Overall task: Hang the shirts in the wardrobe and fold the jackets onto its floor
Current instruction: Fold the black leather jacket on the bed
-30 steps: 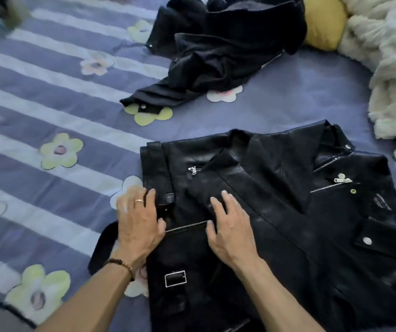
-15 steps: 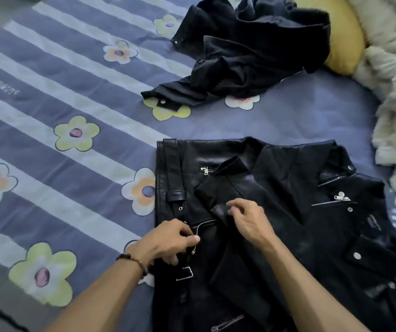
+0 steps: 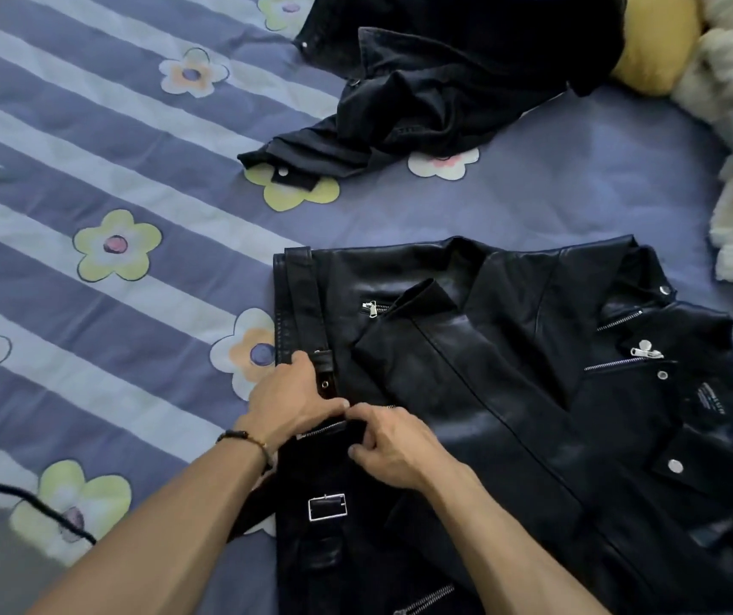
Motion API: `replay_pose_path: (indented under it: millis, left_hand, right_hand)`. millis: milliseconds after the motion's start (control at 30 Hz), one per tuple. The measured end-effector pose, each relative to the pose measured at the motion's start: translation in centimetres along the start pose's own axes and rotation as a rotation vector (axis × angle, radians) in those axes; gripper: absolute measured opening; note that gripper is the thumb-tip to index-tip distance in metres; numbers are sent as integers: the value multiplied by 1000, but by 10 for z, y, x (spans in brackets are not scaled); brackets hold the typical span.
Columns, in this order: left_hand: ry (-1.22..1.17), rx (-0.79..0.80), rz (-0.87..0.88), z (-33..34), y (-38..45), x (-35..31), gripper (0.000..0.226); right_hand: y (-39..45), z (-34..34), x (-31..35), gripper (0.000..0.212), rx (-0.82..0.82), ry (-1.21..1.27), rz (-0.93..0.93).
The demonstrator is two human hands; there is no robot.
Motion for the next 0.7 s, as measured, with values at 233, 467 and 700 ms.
replay_pose_path:
  millis: [233, 467, 700]
  left_hand:
    - [182, -111, -3, 9, -20, 3, 19]
    - [-45, -59, 115, -31, -25, 54, 17]
    - [-261, 674, 101, -2, -83, 30, 35]
  right_hand:
    - [-4, 20, -10, 53, -70, 170, 6]
    - [6, 28, 21, 57, -327, -48, 296]
    - [-17, 7, 9, 19, -506, 811, 389]
Point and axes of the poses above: each hand's wrist, its own y-axis towards the middle knuckle, its own z-axis out of the palm, x = y × z, the point moved 1 cm from there along y, towards the middle knuckle, and after that the axes turned 13 degrees about -z, right-handed, at the moved point
